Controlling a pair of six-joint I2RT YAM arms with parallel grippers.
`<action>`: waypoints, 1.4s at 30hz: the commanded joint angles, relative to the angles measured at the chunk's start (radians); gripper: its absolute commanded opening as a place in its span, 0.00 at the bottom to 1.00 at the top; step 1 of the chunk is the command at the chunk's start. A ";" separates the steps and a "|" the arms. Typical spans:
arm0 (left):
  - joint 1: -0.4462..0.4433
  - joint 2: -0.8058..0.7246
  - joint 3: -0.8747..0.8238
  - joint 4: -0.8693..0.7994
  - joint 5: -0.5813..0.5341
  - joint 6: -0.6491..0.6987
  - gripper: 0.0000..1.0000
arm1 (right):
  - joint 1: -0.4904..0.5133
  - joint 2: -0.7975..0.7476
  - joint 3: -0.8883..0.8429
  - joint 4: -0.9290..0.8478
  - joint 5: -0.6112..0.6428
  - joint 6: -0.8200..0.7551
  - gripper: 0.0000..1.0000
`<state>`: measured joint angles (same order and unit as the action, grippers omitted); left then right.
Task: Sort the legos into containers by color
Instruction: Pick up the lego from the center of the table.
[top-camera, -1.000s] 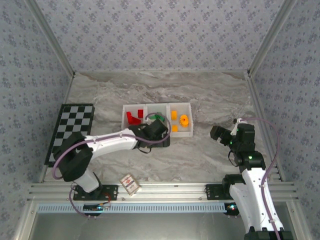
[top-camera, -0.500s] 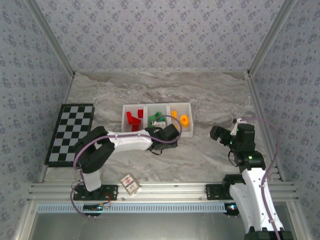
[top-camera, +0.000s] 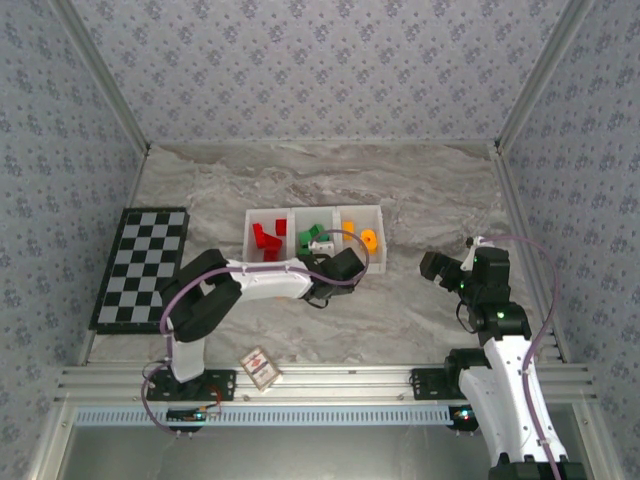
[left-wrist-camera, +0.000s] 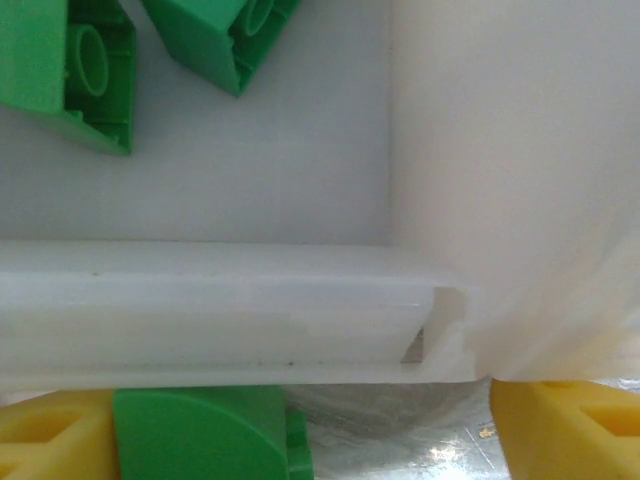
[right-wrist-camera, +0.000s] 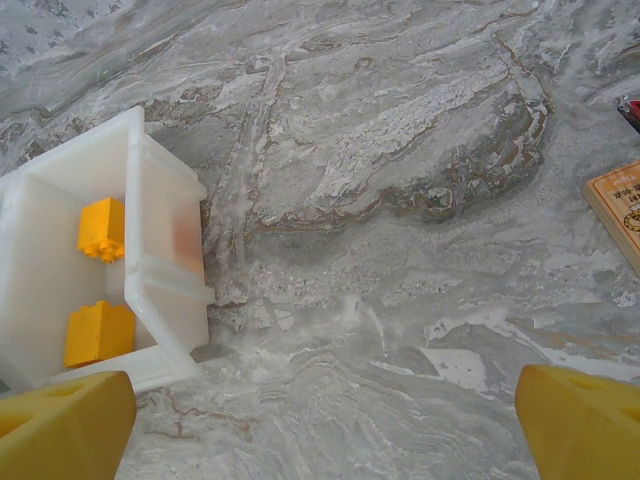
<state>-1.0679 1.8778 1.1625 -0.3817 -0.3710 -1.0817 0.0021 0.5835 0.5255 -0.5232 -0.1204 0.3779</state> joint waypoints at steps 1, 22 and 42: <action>0.015 0.002 0.010 -0.011 -0.046 0.020 0.76 | -0.008 -0.008 -0.001 -0.003 -0.010 0.015 1.00; 0.031 -0.074 -0.082 0.001 -0.073 0.042 0.43 | -0.009 -0.004 -0.004 -0.004 -0.007 0.015 1.00; 0.064 -0.281 0.052 -0.206 -0.126 0.273 0.35 | -0.010 -0.005 -0.003 -0.001 0.001 0.016 1.00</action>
<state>-1.0317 1.6062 1.1378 -0.5095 -0.4801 -0.9051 -0.0025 0.5835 0.5255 -0.5232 -0.1204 0.3779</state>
